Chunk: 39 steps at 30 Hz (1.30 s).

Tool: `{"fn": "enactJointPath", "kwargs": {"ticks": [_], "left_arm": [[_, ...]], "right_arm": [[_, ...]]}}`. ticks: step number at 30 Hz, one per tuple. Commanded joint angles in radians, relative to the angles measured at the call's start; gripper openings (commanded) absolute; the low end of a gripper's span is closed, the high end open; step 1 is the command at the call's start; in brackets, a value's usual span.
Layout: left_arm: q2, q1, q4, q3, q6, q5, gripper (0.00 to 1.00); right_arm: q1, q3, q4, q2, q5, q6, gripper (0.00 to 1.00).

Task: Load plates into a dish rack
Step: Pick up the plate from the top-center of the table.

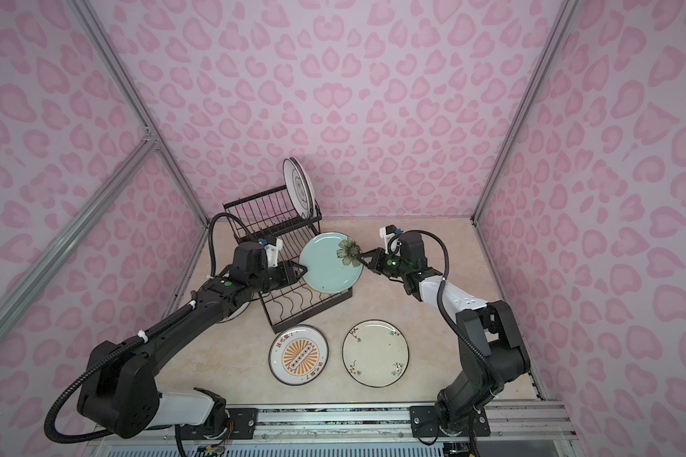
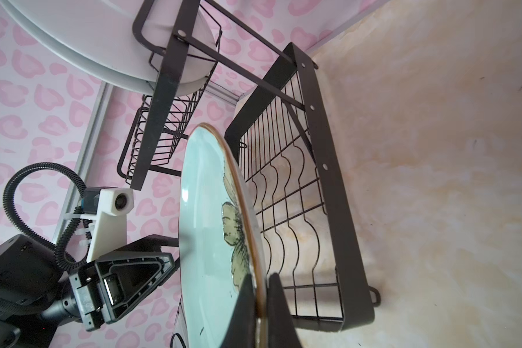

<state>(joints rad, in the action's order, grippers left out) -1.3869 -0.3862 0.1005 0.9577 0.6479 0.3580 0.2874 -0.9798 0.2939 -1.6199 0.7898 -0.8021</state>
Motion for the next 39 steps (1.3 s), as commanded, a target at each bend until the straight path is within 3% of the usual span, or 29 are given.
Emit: {"fn": "enactJointPath", "kwargs": {"ticks": [1,15,19,25,31,35,39], "left_arm": [[0.008,0.001,-0.039,-0.005,0.007,0.019,0.48],[0.061,0.003,-0.067,-0.022,0.01,0.034,0.43],[0.071,0.003,-0.062,-0.024,0.01,0.033,0.37],[0.074,0.003,-0.058,-0.025,0.008,0.032,0.15],[0.077,0.003,-0.064,-0.024,0.014,0.038,0.04],[0.084,0.003,-0.066,-0.022,0.018,0.045,0.04],[0.097,0.003,-0.068,-0.017,0.031,0.061,0.04]], "right_arm": [[0.015,-0.013,0.129,-0.007,0.054,-0.046,0.0],[0.061,-0.01,0.252,-0.043,0.087,-0.133,0.0],[0.067,-0.012,0.252,-0.056,0.088,-0.131,0.0],[0.075,-0.021,0.218,-0.055,0.082,-0.101,0.0],[0.086,-0.042,0.143,-0.042,0.069,-0.049,0.0],[0.086,-0.045,0.139,-0.034,0.063,-0.048,0.0],[0.087,-0.043,0.149,-0.025,0.059,-0.056,0.15]]}}
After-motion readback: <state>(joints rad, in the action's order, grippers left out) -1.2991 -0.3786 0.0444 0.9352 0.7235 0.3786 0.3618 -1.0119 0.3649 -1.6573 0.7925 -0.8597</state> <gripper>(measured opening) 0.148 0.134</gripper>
